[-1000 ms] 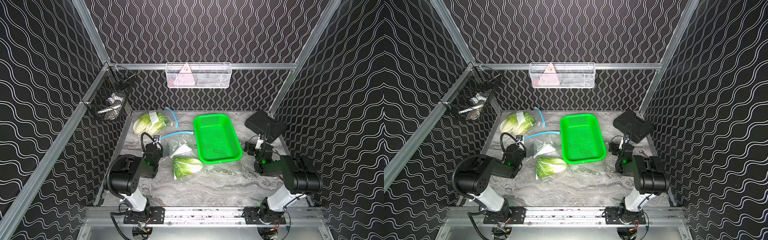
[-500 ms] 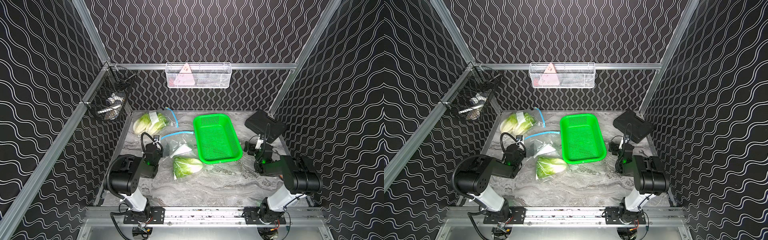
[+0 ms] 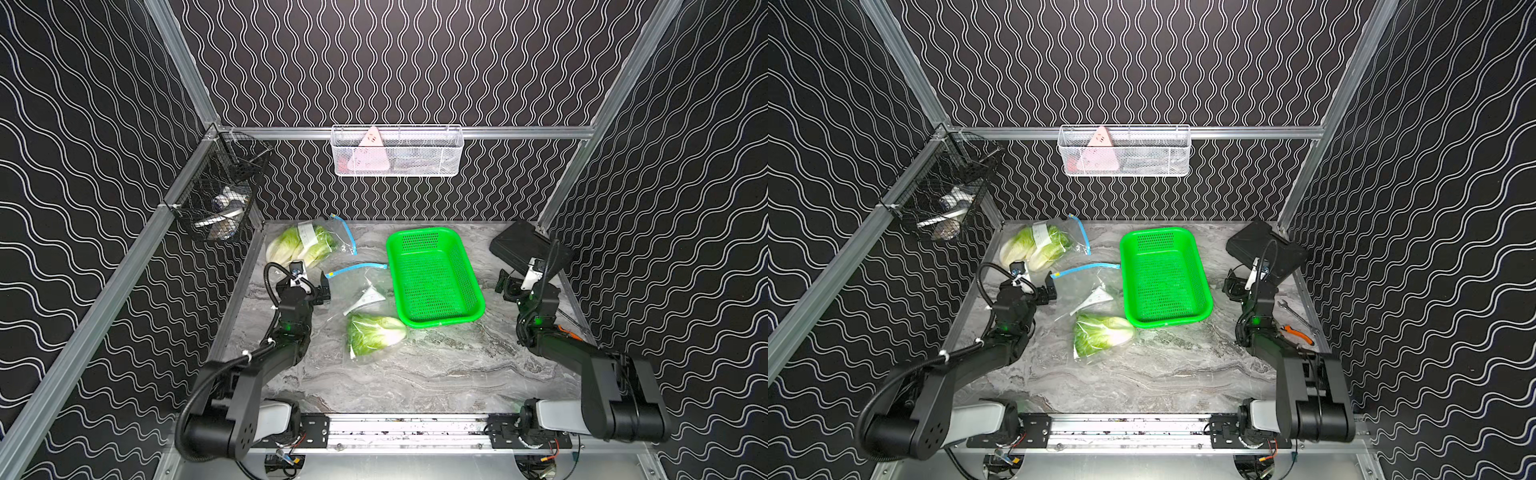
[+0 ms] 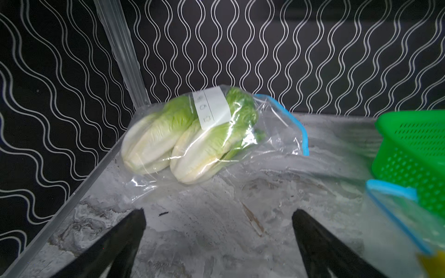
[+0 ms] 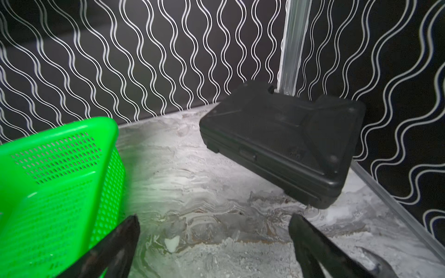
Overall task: Open the zip-top bag and take out the chinese cabbages
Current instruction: Pick up the zipper food storage bag at the center of the board.
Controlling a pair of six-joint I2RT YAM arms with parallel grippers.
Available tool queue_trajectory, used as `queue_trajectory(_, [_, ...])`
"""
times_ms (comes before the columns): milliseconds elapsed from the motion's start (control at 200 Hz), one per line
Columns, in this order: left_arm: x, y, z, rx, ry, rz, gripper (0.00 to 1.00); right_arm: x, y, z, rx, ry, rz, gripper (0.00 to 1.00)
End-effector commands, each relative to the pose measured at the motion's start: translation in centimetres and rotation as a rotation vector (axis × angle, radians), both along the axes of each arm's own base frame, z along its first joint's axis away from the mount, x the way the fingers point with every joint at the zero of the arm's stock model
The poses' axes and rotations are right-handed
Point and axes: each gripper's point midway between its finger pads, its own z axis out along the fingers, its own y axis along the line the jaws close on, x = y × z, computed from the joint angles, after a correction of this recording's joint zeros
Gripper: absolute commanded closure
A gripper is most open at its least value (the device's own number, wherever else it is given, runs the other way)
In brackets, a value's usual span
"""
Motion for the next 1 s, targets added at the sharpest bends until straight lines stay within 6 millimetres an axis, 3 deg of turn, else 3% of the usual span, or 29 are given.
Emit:
queue_trajectory(0, [-0.2, -0.8, 0.0, -0.167, 0.046, -0.005, 0.01, -0.6, 0.7, 0.9, 0.038, 0.025, 0.019, 0.00])
queue_trajectory(150, [0.1, -3.4, 1.9, -0.404, 0.021, -0.105, 0.01, -0.6, 3.7, 4.3, 0.074, -0.012, 0.132, 0.00])
queue_trajectory(300, [-0.2, -4.1, 0.9, -0.496, 0.199, -0.084, 0.01, -0.5, 9.2, 6.6, 0.019, 0.001, 0.316, 0.00])
queue_trajectory(425, [-0.6, -3.5, 0.7, -0.502, 0.244, -0.032, 0.01, -0.7, 13.0, 7.0, 0.009, 0.011, 0.437, 0.00])
queue_trajectory(635, [-1.2, -2.8, -3.2, -0.593, 0.305, 0.056, 0.01, -1.8, 19.3, 6.6, -0.014, 0.052, 0.665, 0.00])
queue_trajectory(811, [-0.2, -3.5, -6.3, -0.711, 0.363, 0.013, 0.01, -3.3, 21.6, 7.5, -0.012, 0.047, 0.754, 0.00])
queue_trajectory(991, [1.0, -4.6, -7.7, -0.792, 0.364, -0.054, 0.19, -4.0, 21.3, 8.8, 0.036, 0.012, 0.742, 0.00])
